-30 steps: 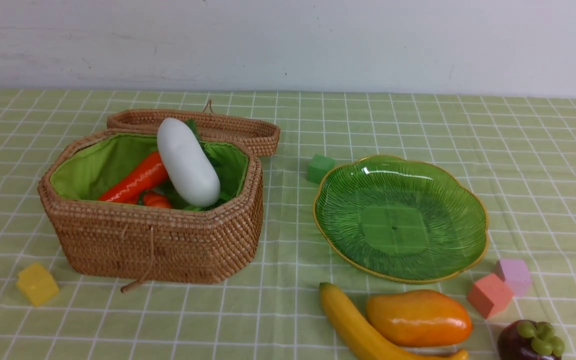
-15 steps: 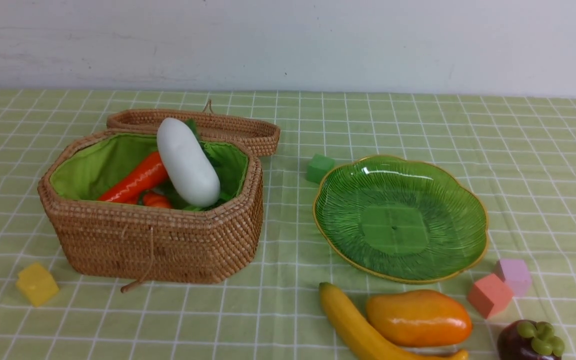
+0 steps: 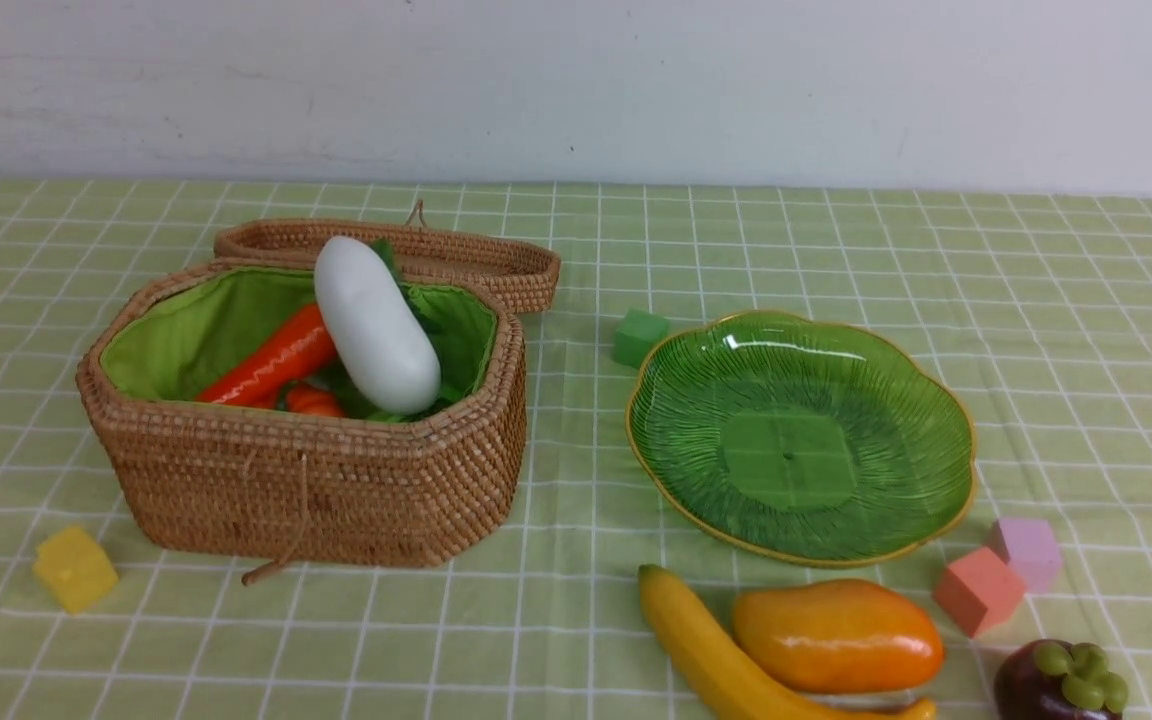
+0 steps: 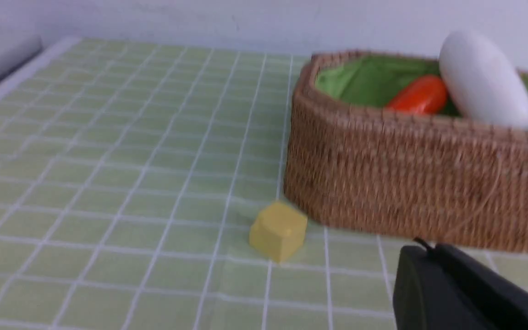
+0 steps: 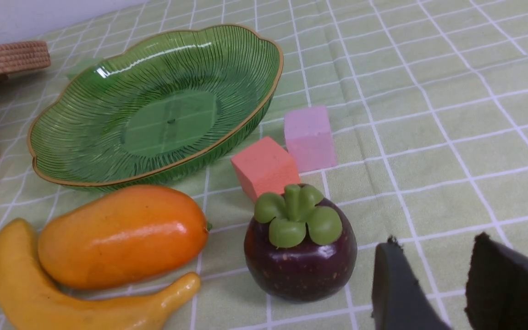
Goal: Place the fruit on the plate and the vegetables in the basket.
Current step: Use the right arm to grab a mangosteen and put it into the right plate
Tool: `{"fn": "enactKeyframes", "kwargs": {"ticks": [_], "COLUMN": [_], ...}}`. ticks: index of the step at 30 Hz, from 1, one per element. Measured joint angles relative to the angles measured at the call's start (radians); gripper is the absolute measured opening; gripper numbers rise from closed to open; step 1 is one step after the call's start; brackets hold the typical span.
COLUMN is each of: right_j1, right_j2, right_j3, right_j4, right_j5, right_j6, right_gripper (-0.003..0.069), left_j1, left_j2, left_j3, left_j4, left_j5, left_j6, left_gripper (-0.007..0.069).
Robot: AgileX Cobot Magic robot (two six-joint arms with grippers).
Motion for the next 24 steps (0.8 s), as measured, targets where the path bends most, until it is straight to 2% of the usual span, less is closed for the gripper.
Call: {"fn": "enactKeyframes", "kwargs": {"ticks": [5, 24], "right_j1": [0.0, 0.0], "right_j2": [0.0, 0.0], "right_j3": [0.0, 0.0], "right_j4": [0.0, 0.0], "right_j5": [0.0, 0.0], "right_j6": [0.0, 0.0], "right_gripper": [0.024, 0.024], "left_j1": [0.002, 0.002], "left_j2": [0.0, 0.0], "left_j3": [0.139, 0.142], "left_j4": [-0.004, -0.003], "left_j5": [-0.002, 0.002], "left_j6": [0.004, 0.004], "left_gripper": [0.0008, 0.0031]}}
